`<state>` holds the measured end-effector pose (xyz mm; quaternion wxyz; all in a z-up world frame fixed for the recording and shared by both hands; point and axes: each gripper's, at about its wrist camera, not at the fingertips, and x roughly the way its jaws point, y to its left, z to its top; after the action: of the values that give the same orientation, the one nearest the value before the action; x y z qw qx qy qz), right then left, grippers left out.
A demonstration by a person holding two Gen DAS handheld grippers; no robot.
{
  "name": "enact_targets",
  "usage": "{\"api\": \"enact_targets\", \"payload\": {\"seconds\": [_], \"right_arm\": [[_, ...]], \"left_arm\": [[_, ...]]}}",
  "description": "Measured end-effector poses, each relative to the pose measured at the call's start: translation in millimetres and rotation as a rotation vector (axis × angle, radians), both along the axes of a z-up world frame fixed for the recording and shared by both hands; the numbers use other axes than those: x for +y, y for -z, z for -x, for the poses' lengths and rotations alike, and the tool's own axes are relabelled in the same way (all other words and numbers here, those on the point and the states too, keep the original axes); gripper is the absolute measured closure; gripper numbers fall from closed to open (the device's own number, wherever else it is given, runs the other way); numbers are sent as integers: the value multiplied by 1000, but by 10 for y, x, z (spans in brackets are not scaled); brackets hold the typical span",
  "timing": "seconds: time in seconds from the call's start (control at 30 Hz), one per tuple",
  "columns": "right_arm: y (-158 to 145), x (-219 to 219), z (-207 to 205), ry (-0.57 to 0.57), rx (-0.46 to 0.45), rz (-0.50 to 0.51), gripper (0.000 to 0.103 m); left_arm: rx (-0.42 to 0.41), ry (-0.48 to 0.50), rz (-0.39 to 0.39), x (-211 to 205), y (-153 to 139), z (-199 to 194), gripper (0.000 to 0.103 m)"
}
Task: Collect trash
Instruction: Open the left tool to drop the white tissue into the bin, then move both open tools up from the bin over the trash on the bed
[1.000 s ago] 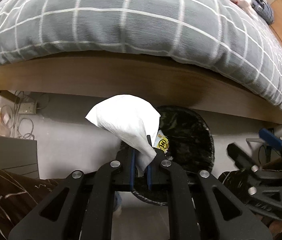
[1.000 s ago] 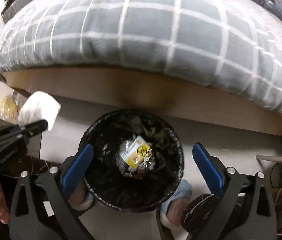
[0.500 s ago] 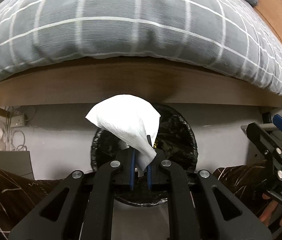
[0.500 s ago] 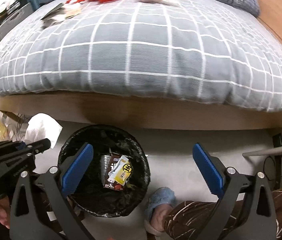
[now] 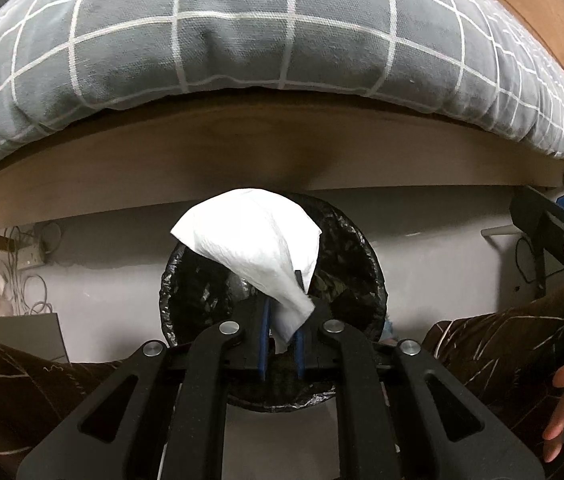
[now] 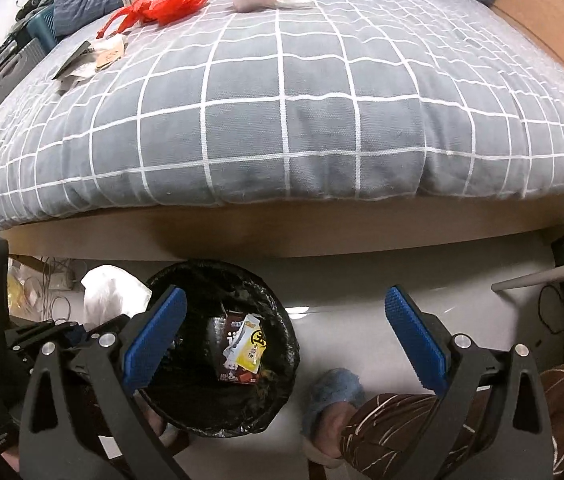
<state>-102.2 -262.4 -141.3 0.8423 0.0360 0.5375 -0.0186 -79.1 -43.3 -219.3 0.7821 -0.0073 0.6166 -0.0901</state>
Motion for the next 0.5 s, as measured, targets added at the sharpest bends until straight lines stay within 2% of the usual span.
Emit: {"api": "enact_targets", "payload": {"seconds": [0.1,0.17,0.5], "right_arm": [[4,4,-3,1,6,-3,7],[12,2,4,3,7,-14,7],[-10,19,5,2,-6,-11,7]], "left_arm": [[-6,-3,-8,9,-8,-3,83],[-16,2,-17,6,-13,9,71],[-70,-11,-13,60,-148,11,38]]}}
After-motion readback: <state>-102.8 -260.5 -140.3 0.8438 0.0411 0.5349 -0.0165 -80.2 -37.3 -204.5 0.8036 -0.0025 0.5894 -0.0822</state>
